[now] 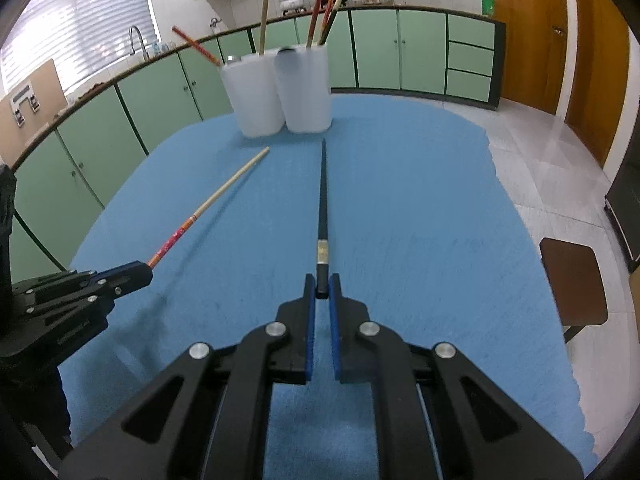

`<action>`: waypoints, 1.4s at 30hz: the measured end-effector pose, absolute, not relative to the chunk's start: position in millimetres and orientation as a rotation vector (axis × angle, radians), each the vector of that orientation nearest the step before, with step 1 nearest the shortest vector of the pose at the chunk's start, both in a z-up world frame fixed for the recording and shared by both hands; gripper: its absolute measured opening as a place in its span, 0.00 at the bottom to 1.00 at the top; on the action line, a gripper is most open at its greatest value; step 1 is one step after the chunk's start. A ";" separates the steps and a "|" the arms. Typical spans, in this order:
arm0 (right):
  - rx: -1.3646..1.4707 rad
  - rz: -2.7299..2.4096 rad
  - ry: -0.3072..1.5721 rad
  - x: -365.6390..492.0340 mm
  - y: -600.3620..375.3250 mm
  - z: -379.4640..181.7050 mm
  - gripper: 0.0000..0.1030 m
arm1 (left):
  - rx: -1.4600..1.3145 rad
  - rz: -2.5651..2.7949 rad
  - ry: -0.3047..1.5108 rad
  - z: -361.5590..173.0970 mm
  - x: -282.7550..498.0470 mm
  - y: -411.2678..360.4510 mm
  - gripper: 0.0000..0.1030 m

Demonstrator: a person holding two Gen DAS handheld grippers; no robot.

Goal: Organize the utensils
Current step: 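Lift both chopsticks and carry them over the white holders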

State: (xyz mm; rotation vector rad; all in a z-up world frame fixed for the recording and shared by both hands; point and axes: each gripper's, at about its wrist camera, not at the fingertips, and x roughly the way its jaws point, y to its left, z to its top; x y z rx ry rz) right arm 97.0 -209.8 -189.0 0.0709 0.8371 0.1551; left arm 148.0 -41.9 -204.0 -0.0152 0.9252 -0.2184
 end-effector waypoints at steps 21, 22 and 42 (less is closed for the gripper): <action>0.118 0.154 0.879 104.7 -215.8 -212.2 0.06 | 0.006 -0.261 0.907 -227.1 136.1 -38.1 0.24; 0.119 0.155 0.879 104.4 -216.1 -212.2 0.06 | 0.012 -0.257 0.907 -227.1 136.4 -39.2 0.24; 0.117 0.164 0.769 106.6 -229.3 -159.8 0.06 | 0.039 -0.242 0.797 -161.6 125.6 -35.4 0.06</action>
